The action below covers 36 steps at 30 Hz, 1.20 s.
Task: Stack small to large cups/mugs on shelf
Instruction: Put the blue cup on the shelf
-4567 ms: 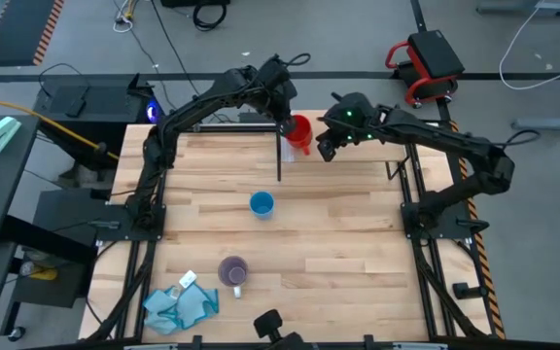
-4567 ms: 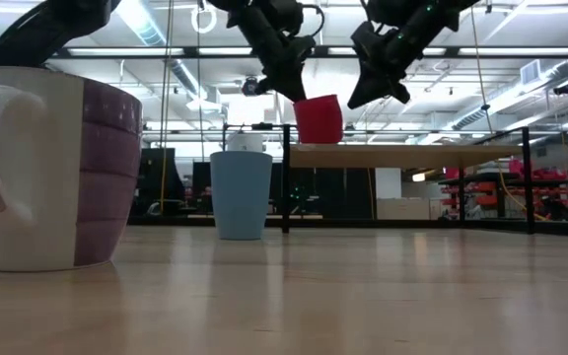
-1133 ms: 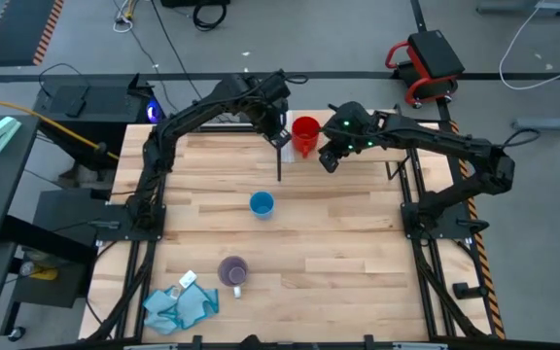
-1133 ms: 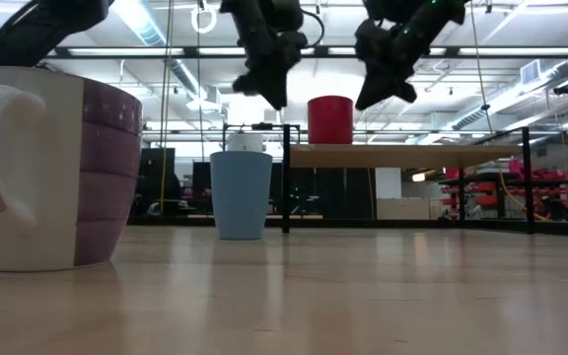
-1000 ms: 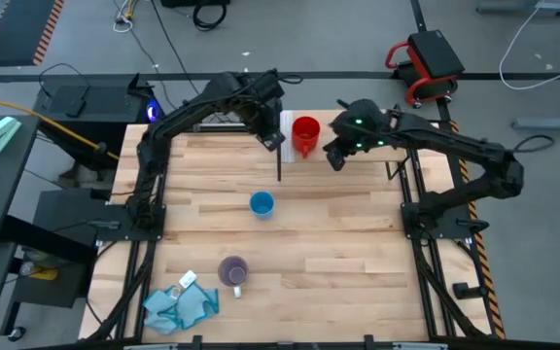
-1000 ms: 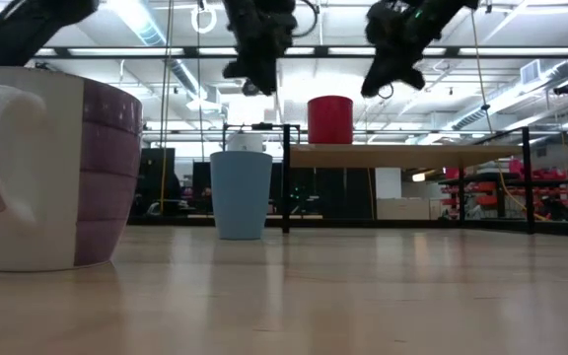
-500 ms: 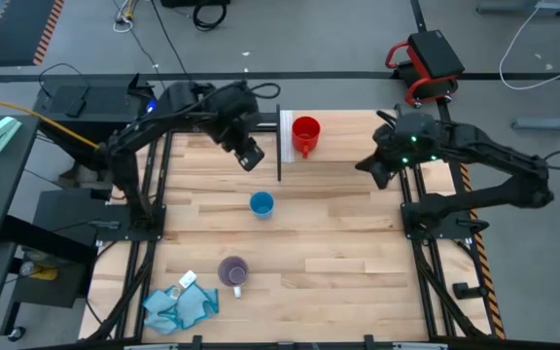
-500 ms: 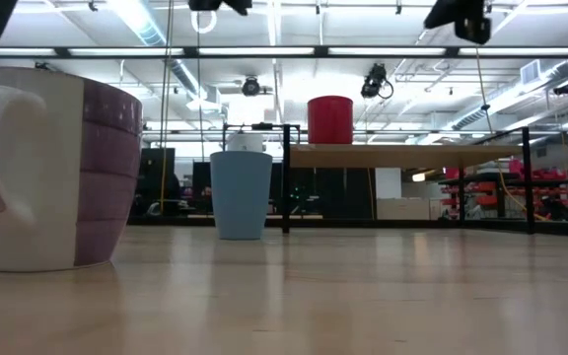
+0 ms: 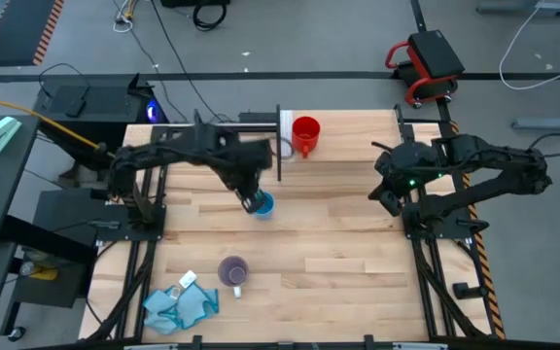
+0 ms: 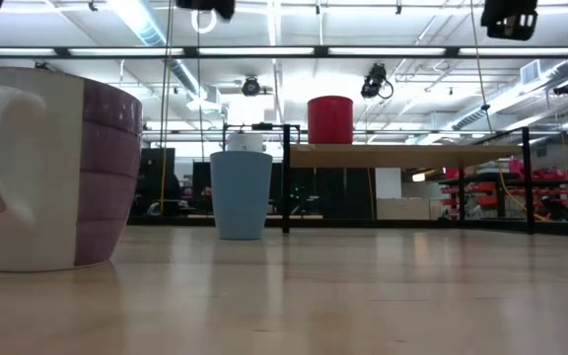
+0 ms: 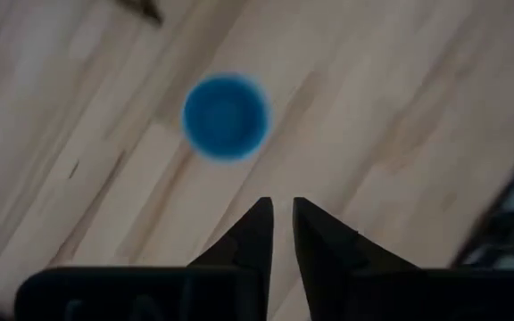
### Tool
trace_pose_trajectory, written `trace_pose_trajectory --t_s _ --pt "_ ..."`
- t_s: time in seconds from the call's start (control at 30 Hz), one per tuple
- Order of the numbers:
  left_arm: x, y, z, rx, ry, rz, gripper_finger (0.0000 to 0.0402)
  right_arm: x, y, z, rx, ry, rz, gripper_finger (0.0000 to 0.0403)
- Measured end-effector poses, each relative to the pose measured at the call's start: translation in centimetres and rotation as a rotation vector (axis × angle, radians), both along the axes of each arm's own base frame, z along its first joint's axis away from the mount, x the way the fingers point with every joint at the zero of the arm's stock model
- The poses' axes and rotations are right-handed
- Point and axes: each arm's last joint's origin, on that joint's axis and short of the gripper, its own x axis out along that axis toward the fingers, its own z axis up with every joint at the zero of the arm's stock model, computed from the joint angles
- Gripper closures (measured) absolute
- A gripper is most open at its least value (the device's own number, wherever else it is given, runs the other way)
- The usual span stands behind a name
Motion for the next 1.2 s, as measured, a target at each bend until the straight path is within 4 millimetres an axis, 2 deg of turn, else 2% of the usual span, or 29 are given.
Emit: trace_pose_trajectory --t_s 0.2,0.4,0.53,0.67,0.97,1.2 --pt "0.1 0.4 -5.1 0.043 0.209 0.018 0.0332 0.3 0.6 -1.9 -0.042 0.064 0.019 0.0378" --pt "0.2 2.3 -8.3 0.038 0.270 0.068 0.0321 0.7 0.6 -4.9 -0.059 0.136 -0.003 0.0323" --pt "1.0 3.5 -9.3 0.019 0.192 0.066 0.0308 1.0 0.6 -6.6 -0.040 0.163 -0.038 0.0286" --pt "1.5 4.1 -9.5 0.005 0.133 0.069 0.0295 1.0 0.6 -7.4 -0.027 0.181 -0.061 0.0268" --pt "2.3 4.8 -10.4 0.003 0.109 0.084 0.0290 1.4 0.6 -7.3 -0.049 0.134 -0.081 0.0272" --pt "2.4 4.8 -13.1 -0.031 0.174 0.080 0.0286 1.6 0.6 -7.2 -0.051 0.109 -0.075 0.0273"
